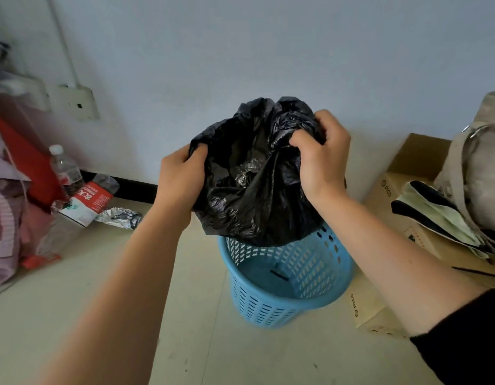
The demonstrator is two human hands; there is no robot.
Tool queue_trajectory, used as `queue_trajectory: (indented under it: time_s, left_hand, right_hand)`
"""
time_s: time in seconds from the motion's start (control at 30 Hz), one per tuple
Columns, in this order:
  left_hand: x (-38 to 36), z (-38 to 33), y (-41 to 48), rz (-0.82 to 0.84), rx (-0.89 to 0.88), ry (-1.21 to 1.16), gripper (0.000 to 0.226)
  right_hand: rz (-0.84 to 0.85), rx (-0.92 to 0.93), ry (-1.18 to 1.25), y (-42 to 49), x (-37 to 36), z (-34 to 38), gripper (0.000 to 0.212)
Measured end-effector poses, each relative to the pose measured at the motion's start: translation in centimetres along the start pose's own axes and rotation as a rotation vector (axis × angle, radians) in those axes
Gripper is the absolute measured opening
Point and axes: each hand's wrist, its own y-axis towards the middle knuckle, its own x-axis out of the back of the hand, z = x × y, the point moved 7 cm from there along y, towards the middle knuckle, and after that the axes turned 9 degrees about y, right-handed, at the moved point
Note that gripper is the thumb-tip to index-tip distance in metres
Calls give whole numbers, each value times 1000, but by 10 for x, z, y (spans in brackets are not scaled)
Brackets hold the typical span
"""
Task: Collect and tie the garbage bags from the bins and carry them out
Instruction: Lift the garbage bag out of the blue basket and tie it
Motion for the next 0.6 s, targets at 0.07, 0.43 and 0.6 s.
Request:
queue_trajectory:
  time_s: [0.07, 0.43, 0.6]
  left_hand:
    - [20, -19, -4, -61, -41, -73, 21]
    - [144, -21, -3, -386, -145, 36, 27]
    - [183, 59, -6, -489, 32, 317, 24]
  right_hand:
    - [-13, 40, 55, 6, -20, 17, 26]
    - [31, -147, 150, -23, -142, -18, 16]
    - [269, -370, -166, -88, -180, -107, 16]
